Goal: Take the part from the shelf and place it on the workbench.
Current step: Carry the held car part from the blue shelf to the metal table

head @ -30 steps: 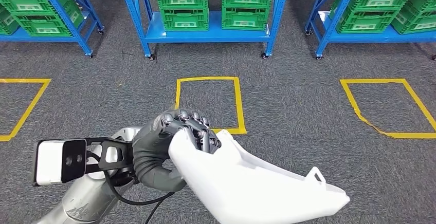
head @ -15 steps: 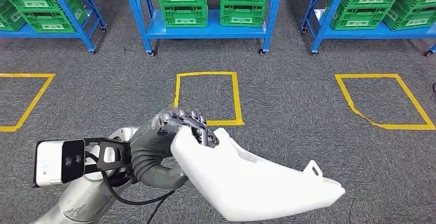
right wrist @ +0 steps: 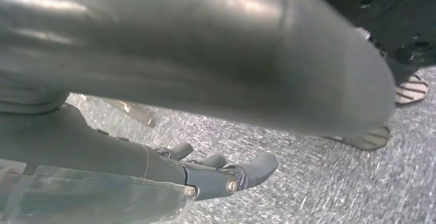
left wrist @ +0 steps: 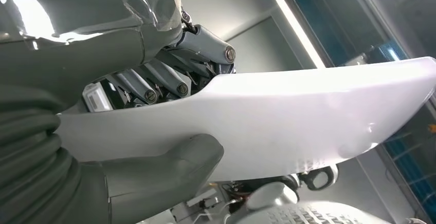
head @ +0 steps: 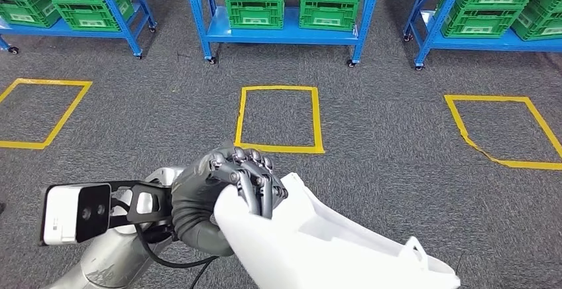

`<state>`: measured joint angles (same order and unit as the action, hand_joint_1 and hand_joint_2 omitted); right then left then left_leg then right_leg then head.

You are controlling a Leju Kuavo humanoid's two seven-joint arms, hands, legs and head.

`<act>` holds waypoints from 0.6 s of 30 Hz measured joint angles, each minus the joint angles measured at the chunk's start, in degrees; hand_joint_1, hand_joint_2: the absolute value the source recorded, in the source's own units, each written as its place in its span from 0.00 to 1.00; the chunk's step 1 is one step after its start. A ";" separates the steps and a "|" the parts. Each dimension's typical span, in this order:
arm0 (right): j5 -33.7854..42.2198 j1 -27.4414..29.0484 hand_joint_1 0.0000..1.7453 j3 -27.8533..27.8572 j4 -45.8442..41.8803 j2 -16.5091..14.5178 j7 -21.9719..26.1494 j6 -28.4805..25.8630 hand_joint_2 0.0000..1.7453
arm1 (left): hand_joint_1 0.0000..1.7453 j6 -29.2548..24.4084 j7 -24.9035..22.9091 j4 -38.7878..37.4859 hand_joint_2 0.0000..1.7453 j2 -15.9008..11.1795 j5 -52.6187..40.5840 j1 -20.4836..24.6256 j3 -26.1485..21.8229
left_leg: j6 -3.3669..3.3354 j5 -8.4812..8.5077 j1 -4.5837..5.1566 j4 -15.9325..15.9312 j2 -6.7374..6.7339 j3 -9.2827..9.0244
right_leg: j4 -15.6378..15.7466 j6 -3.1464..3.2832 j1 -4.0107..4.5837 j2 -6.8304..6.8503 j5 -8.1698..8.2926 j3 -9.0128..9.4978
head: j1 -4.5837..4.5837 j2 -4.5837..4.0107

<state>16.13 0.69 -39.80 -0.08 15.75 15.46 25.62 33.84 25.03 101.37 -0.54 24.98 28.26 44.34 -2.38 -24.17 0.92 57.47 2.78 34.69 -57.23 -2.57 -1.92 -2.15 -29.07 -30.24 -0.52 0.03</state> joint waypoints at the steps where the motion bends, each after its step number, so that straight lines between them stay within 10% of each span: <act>1: -0.62 -0.04 0.00 -0.55 0.00 0.07 0.01 -0.02 0.00 | 1.00 0.04 0.04 -0.01 1.00 0.07 0.03 0.03 0.07 | 0.27 0.21 0.05 0.24 0.31 0.32 | -0.19 0.44 0.14 0.41 0.30 -0.17 | -0.02 -0.01; 4: -3.33 -0.29 0.00 -2.44 -0.01 0.16 0.25 0.00 0.00 | 1.00 0.12 0.19 -0.02 1.00 0.04 0.08 0.08 0.12 | 1.06 -0.91 -0.25 2.18 -0.03 1.45 | -0.37 1.48 -0.13 1.73 0.93 -0.53 | -0.26 -0.01; 9: -6.53 -0.24 0.00 -5.74 -0.01 0.51 0.49 0.36 0.00 | 1.00 0.46 0.33 -0.04 1.00 -0.02 0.19 0.17 0.37 | 2.26 -8.65 -1.03 17.16 -2.49 7.29 | -0.37 2.22 0.24 4.51 1.74 -1.73 | -0.65 -0.01; 14: -8.87 -0.16 0.00 -7.90 -0.66 0.83 -0.30 0.36 0.00 | 1.00 0.49 0.33 -0.06 1.00 0.09 0.21 0.77 0.85 | 0.53 -3.81 -0.12 1.74 -6.38 -2.97 | -0.33 1.83 0.92 7.43 2.13 -1.82 | -0.62 -0.01; 18: -10.28 -0.12 0.00 -9.38 -3.53 1.68 -3.19 0.28 0.00 | 1.00 0.39 0.33 -0.08 1.00 0.14 0.19 0.98 0.94 | -0.31 -2.79 0.27 -0.68 -5.22 -3.41 | -0.22 0.97 0.99 9.04 2.31 -1.90 | -0.71 -0.01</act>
<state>5.85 0.57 -49.18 -3.60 17.44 12.27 25.89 34.23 25.35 101.29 -0.40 25.17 29.24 45.28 -2.70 -26.96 1.19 56.80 -2.44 31.27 -57.45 -1.60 -0.94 6.89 -26.75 -32.14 -1.23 0.03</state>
